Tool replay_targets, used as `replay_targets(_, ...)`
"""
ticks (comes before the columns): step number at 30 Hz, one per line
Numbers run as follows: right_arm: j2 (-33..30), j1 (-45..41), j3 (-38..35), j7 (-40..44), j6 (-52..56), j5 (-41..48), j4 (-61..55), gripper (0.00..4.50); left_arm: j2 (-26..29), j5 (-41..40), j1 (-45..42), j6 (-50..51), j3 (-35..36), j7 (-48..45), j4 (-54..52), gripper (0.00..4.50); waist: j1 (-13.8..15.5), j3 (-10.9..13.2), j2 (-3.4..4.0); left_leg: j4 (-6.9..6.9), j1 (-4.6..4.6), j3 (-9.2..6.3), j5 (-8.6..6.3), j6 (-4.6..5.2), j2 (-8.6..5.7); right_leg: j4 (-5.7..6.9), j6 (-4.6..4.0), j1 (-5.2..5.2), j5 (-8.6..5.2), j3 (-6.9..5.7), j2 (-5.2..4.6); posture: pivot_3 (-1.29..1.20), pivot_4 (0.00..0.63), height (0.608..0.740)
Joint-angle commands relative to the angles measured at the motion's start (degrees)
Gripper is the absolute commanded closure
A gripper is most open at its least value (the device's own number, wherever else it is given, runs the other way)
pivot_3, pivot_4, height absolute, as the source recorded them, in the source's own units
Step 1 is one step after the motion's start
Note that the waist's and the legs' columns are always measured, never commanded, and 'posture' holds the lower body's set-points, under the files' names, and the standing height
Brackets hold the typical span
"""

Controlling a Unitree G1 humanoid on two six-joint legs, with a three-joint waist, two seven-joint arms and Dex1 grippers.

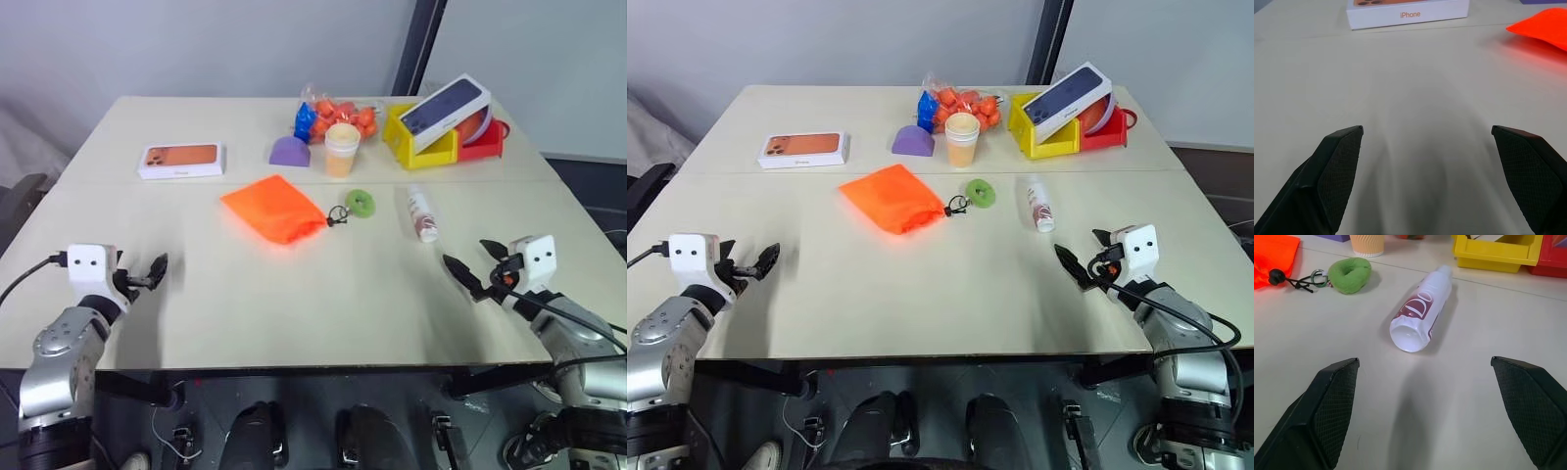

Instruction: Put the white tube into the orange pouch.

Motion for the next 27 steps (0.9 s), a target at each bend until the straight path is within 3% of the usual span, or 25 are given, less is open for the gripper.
replay_targets(1, -0.2, -0.2, -0.6, 0.0, -0.9, 0.2, -1.6, 0.03, 0.2, -0.4, 0.2, -0.7, 1.4, 0.2, -2.0, 0.0, 0.0, 0.0, 0.0, 0.0, 0.0, 0.0, 0.0, 0.0, 0.0, 0.0, 0.0, 0.0, 0.0, 0.0, 0.0, 0.0, 0.15, 0.74)
replay_targets(14, 0.0, -1.1, 0.2, -0.5, 0.4, 0.8, -3.7, 0.03, -1.3, -0.8, -1.2, 0.4, -2.2, 0.2, -7.7, 0.0, 0.0, 0.0, 0.0, 0.0, -0.01, 0.0, 0.0, 0.0, 0.0, 0.0, 0.0, 0.02, 0.0, 0.0, 0.0, 0.0, 0.15, 0.74)
replay_targets(21, -0.7, -0.9, 0.8, 1.3, 3.0, 2.3, -7.5, 0.03, -1.7, 4.3, -6.9, 0.6, -15.8, -1.3, -15.5, 0.0, 0.3, 0.0, 0.01, 0.01, -0.01, 0.01, 0.0, 0.01, -0.03, -0.01, 0.01, 0.16, 0.01, 0.0, 0.0, 0.0, 0.15, 0.74)
replay_targets(27, -1.7, 2.1, 4.3, 3.7, 6.2, 3.2, -16.4, 0.03, -4.8, 20.3, -17.7, 0.5, -34.7, 2.2, -14.7, 0.0, 0.4, 0.0, 0.03, 0.03, -0.02, 0.02, 0.09, 0.17, -0.04, 0.0, 0.07, 0.15, 0.03, 0.01, 0.09, 0.0, 0.15, 0.74)
